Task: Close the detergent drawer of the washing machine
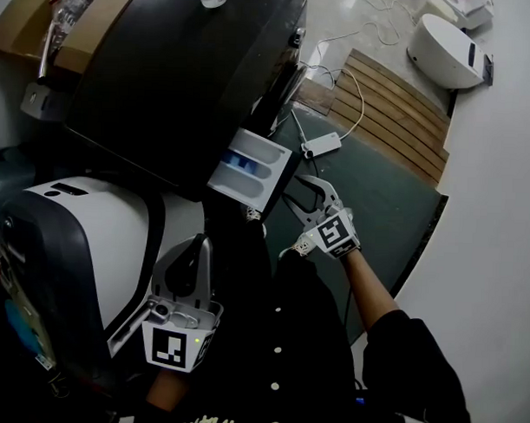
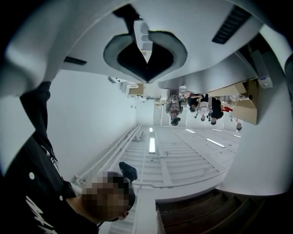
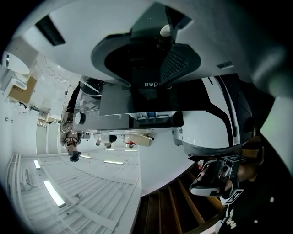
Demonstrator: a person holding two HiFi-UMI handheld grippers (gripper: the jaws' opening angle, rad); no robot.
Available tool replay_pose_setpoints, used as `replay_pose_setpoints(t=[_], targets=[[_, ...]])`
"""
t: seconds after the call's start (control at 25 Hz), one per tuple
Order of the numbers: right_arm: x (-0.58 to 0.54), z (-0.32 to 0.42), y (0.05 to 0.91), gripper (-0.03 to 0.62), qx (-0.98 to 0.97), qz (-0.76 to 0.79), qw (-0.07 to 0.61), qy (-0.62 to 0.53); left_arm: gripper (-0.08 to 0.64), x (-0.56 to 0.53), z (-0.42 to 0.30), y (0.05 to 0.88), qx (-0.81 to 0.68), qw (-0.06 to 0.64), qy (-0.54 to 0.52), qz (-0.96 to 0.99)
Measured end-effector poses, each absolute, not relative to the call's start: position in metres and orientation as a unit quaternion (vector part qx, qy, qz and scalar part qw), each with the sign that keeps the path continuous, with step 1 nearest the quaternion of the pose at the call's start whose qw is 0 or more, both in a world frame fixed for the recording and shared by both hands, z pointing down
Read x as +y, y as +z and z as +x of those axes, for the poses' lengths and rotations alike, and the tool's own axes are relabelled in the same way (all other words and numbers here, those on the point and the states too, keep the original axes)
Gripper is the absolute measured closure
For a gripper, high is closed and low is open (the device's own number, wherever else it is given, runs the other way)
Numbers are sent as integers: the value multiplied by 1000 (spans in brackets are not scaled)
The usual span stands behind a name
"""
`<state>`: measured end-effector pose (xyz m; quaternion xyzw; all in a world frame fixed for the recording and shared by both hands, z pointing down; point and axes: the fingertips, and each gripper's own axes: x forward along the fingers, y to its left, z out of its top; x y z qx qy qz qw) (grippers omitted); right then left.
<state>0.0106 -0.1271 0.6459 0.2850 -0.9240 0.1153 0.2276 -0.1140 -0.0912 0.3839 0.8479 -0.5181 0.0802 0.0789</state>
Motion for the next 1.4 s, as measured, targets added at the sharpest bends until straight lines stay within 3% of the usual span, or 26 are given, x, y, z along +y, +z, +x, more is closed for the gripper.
replay_pose_setpoints(t=[0.68,1.4], targets=[[-131,5,646,382,-938,236,231,102,545,-95,-120,392,-521,92,79,845],[-160,-53,644,385,-940,233,229,94,545,-105,-132,395,-531,96,78,838]])
